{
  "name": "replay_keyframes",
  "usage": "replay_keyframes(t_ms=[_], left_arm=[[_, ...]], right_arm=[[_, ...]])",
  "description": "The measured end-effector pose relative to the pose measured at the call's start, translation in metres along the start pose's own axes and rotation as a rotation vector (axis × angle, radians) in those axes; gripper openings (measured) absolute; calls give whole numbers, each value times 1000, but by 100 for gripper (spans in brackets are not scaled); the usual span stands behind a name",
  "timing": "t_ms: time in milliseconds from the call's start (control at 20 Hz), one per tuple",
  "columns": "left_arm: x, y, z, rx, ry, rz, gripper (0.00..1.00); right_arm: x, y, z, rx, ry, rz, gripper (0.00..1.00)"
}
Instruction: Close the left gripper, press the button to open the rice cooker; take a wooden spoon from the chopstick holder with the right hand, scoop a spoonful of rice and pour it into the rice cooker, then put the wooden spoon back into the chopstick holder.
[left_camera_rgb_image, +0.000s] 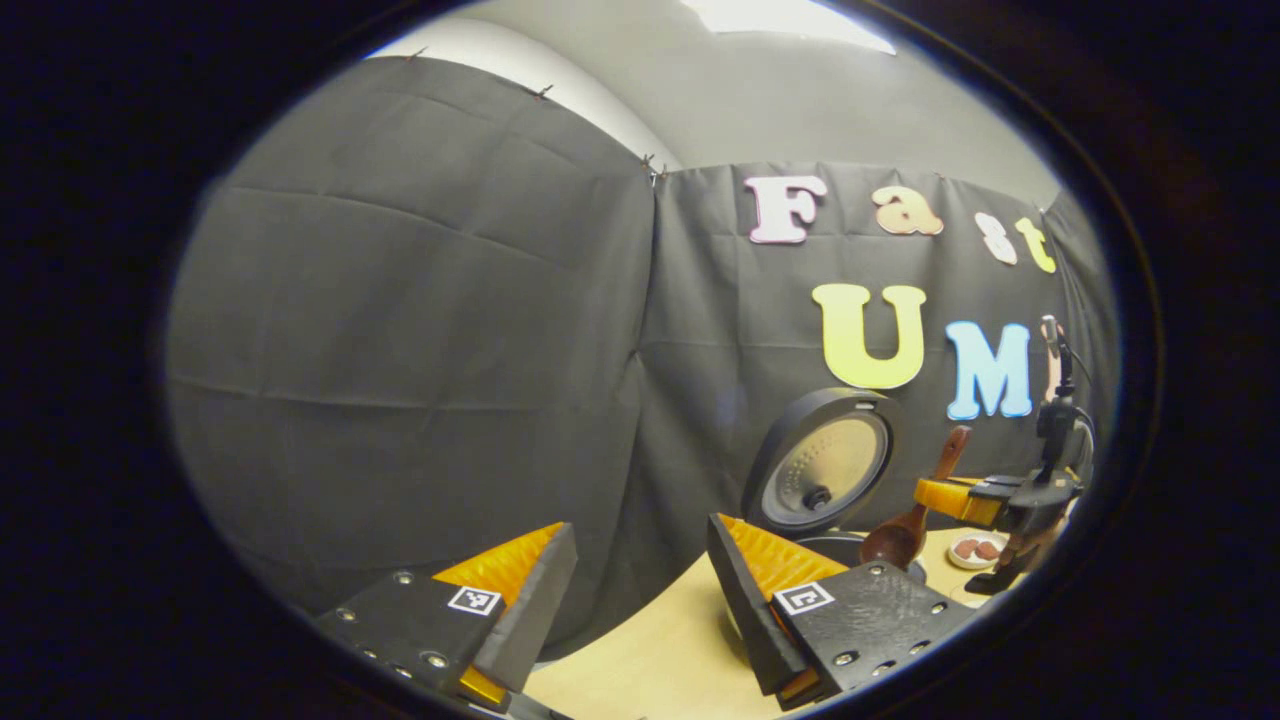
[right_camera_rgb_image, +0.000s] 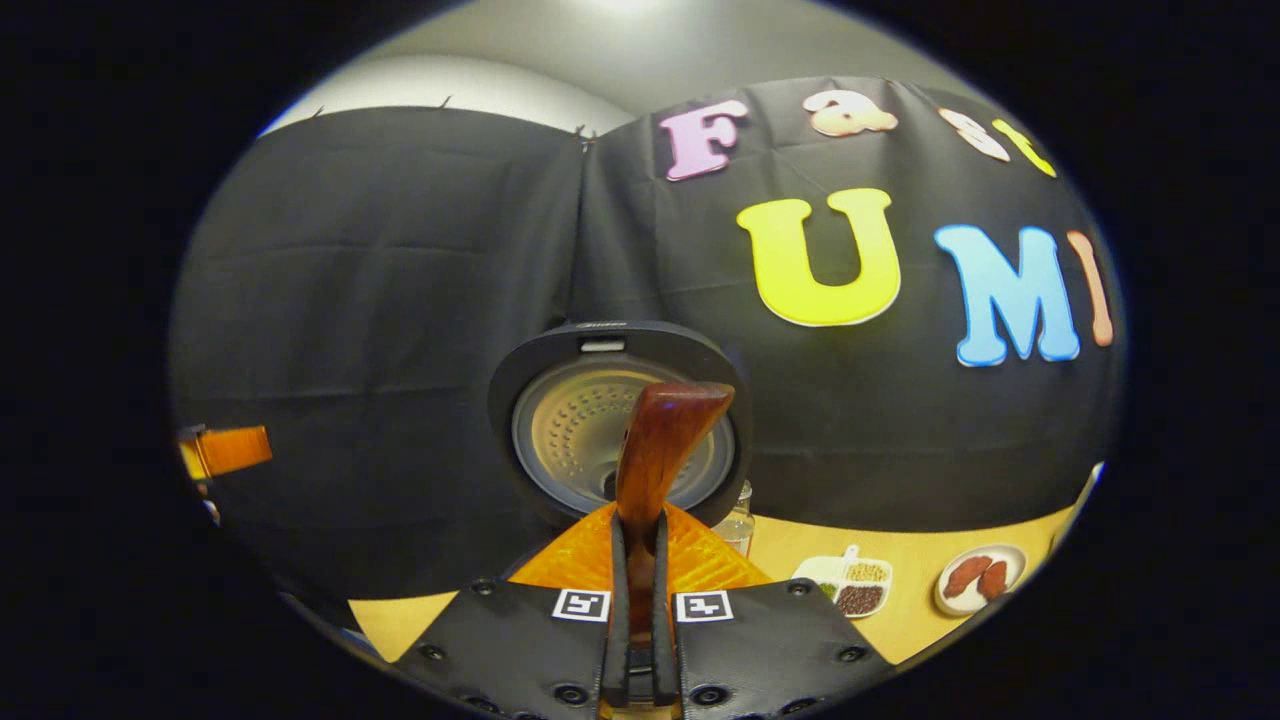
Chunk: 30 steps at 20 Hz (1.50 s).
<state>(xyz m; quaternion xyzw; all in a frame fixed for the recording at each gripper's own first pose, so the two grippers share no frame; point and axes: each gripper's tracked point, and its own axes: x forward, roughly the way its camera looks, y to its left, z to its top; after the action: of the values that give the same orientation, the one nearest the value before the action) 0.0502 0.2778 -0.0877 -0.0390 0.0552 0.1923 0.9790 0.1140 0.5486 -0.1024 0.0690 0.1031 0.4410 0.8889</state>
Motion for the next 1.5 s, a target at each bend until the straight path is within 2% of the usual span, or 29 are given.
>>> replay_keyframes(t_ms=[50, 550, 1050, 1500], left_arm=[[-1, -3, 2, 2, -4, -5, 82], [-8, -58, 25, -1, -47, -108, 82], [-21, -122, 38, 11, -73, -222, 83], [-31, -170, 56, 27, -104, -279, 82]], right_arm=[[-3, -3, 3, 44, 2, -5, 7], [-65, -57, 33, 280, -30, -101, 10], [-145, -141, 29, 310, -45, -286, 10], [-216, -207, 21, 315, -47, -430, 10]])
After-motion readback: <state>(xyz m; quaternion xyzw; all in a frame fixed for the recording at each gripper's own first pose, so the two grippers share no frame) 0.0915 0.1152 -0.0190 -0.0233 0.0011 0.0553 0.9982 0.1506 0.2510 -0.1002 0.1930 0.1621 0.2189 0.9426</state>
